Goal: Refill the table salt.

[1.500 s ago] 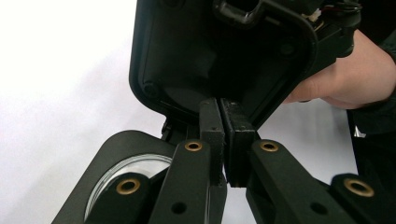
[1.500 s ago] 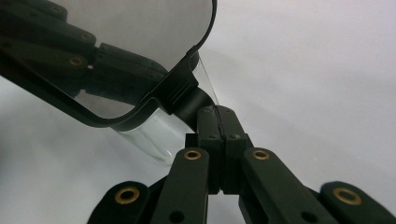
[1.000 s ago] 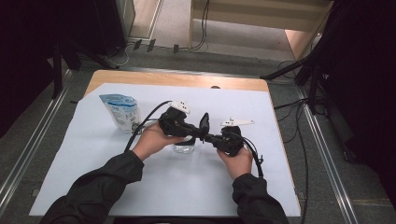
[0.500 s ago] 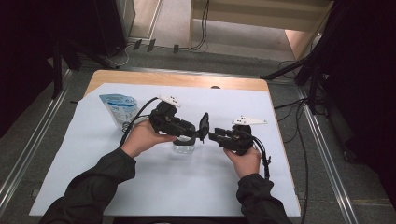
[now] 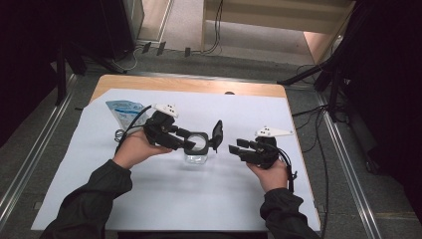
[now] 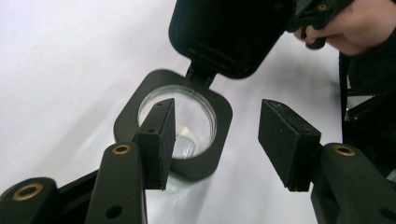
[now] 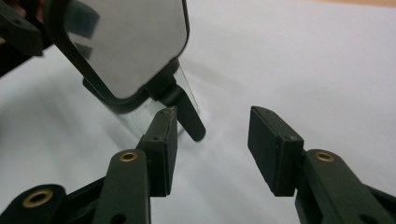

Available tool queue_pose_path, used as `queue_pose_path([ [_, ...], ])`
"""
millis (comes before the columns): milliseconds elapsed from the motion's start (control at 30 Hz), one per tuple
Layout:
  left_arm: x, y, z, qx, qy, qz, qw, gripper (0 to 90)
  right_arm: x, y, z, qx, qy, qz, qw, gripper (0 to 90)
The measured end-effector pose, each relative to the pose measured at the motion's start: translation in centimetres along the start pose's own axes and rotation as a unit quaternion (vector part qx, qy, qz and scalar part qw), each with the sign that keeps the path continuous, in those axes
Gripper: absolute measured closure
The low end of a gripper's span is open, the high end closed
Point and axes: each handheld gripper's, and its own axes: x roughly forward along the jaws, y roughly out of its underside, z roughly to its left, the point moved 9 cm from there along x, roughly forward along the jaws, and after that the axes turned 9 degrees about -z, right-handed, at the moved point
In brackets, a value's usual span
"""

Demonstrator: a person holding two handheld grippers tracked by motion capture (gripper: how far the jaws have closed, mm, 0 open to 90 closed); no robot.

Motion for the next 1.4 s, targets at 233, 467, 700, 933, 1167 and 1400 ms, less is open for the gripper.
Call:
queue_pose_path([
  [233,-1.6,0.7,0.6,-0.006,-0.007,-0.011,0.9999,45.6,-0.7,0.1,-0.7,-0.001,0.003,0.0,1.0,54.1],
  [467,-2.4,1.6,1.5,-0.018,-0.011,-0.007,0.9998,44.9,-0.7,0.0,-1.5,-0.014,0.015,0.001,0.9998,53.9],
  [700,-4.1,2.6,2.4,-0.025,-0.032,-0.002,0.9992,44.7,-0.1,0.1,-2.2,-0.007,0.023,0.02,0.9995,51.7],
  [933,-5.8,3.1,2.2,-0.024,-0.047,-0.016,0.9985,42.8,0.6,-1.1,-1.2,-0.019,0.011,0.009,0.9997,49.5],
  [1167,-7.3,3.7,2.3,-0.032,-0.061,-0.03,0.9972,42.8,2.1,-1.1,-1.0,-0.033,0.005,0.024,0.9992,50.1],
  [1400,-9.6,4.3,2.7,-0.043,-0.08,-0.04,0.9951,42.5,2.8,-1.7,-1.1,-0.033,0.0,0.022,0.9992,50.1],
])
